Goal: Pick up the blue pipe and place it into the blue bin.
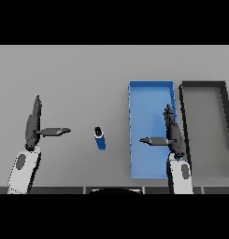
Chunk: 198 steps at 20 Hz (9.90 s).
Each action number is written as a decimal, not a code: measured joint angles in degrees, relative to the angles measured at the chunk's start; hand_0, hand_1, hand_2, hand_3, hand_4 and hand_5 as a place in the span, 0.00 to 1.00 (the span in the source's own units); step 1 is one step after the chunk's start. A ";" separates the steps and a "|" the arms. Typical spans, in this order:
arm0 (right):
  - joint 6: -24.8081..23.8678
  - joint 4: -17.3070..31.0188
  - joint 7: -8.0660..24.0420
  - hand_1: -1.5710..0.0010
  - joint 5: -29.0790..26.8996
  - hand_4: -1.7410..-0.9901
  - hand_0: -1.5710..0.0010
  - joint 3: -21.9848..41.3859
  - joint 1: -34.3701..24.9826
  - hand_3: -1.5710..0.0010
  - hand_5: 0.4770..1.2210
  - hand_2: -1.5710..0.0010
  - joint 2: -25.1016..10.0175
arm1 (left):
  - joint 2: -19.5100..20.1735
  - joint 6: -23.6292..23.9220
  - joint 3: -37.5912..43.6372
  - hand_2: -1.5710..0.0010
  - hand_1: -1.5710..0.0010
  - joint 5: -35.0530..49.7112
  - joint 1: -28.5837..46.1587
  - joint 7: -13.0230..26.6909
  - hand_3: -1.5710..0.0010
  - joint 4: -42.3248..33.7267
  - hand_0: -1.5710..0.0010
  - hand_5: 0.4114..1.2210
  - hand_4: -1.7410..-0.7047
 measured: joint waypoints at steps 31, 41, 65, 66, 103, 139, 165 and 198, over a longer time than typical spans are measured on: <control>2.73 -8.13 -5.35 1.00 9.51 0.70 1.00 5.00 6.33 1.00 0.20 1.00 -8.27 | 3.71 -25.19 -20.06 1.00 1.00 -7.52 4.66 -2.96 1.00 -7.44 1.00 0.05 0.57; 2.85 -8.93 -6.23 1.00 8.92 0.69 1.00 3.95 7.79 1.00 0.22 1.00 -9.18 | -6.86 -22.03 -22.97 1.00 1.00 -13.04 -2.60 -4.47 1.00 3.80 1.00 0.02 0.66; 3.45 -6.67 -5.49 1.00 7.86 0.69 1.00 3.49 5.78 1.00 0.21 1.00 -8.78 | -18.77 -19.81 -22.44 0.02 0.03 -12.04 -3.76 -12.56 0.03 3.24 0.03 0.98 0.26; 3.16 -7.08 -5.28 1.00 8.12 0.69 1.00 3.39 5.73 1.00 0.22 1.00 -8.98 | -18.59 -20.10 -21.82 0.02 0.02 -11.61 -4.35 -12.49 0.02 1.92 0.03 0.98 0.26; 15.25 -31.44 21.09 1.00 -3.77 0.59 1.00 16.88 -3.18 1.00 0.11 0.97 -12.51 | -23.87 -29.43 -18.87 0.00 0.00 -17.05 -6.78 -3.18 0.00 -6.37 0.00 1.00 0.26; 13.69 -20.12 21.18 0.01 -6.24 0.01 0.01 26.11 -25.97 0.01 0.97 0.01 -7.14 | -27.74 -35.06 -13.24 0.34 0.32 -22.58 -4.56 -2.15 0.41 -7.79 0.26 1.00 0.26; 4.23 -21.93 33.94 0.00 -29.48 0.00 0.00 11.52 -46.68 0.00 1.00 0.00 -7.89 | -27.26 -40.36 -11.31 1.00 1.00 -24.70 -3.99 5.26 1.00 -5.94 1.00 0.03 0.81; -34.51 -15.40 34.82 0.15 -32.49 0.08 0.07 20.55 -9.07 0.50 1.00 0.15 -44.24 | -26.17 -40.17 -12.57 1.00 1.00 -25.24 -1.36 5.89 1.00 -8.92 1.00 0.01 0.83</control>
